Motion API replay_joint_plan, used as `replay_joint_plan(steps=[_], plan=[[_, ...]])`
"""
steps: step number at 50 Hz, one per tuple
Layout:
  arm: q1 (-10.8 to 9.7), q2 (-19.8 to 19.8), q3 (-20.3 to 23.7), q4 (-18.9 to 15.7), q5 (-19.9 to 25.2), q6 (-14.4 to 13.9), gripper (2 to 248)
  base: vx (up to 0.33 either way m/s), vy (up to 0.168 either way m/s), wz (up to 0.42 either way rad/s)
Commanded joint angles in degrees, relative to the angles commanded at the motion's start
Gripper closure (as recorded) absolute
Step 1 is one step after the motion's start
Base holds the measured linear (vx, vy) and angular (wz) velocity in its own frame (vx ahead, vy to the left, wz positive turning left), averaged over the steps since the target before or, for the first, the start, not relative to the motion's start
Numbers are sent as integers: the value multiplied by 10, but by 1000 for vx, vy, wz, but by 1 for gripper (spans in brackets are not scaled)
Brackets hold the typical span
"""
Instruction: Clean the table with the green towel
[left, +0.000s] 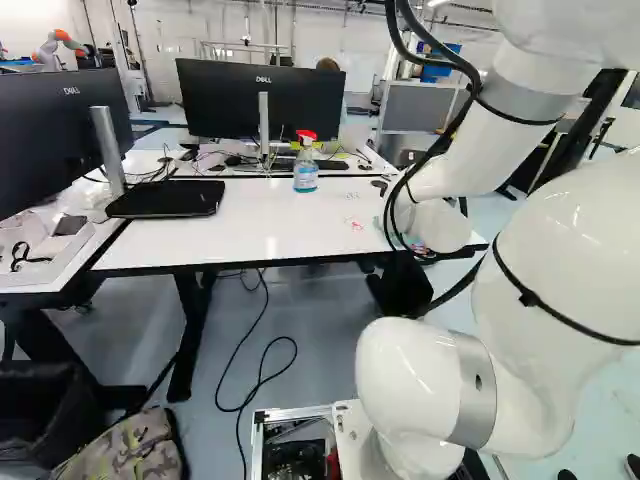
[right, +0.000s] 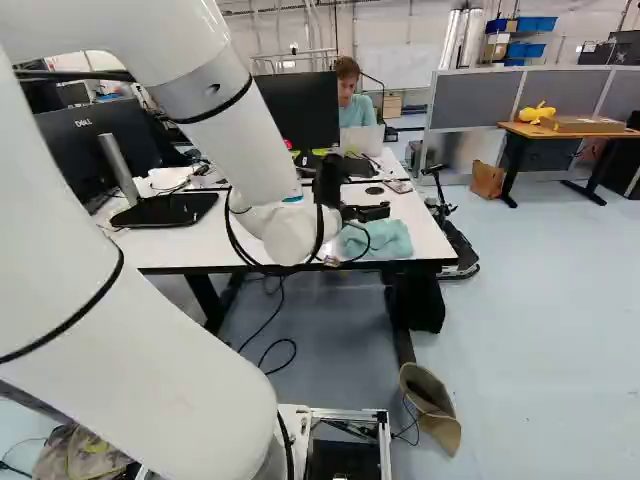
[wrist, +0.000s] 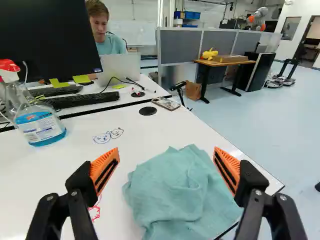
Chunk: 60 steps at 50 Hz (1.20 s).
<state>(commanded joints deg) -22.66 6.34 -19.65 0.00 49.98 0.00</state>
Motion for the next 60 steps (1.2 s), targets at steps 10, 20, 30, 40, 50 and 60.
replay_joint_plan(steps=[10, 20, 30, 40, 50, 60], plan=[[-18, -17, -16, 0, -11, 0, 3, 0, 0, 0], [-35, -35, -33, 0, -46, 0, 3, 0, 0, 0], [-49, -51, -49, 0, -91, 0, 3, 0, 0, 0], [-52, -60, -59, 0, -136, 0, 3, 0, 0, 0], [-47, -72, -71, 0, -180, 0, 3, 0, 0, 0], [-43, -85, -84, 0, -219, 0, 3, 0, 0, 0]])
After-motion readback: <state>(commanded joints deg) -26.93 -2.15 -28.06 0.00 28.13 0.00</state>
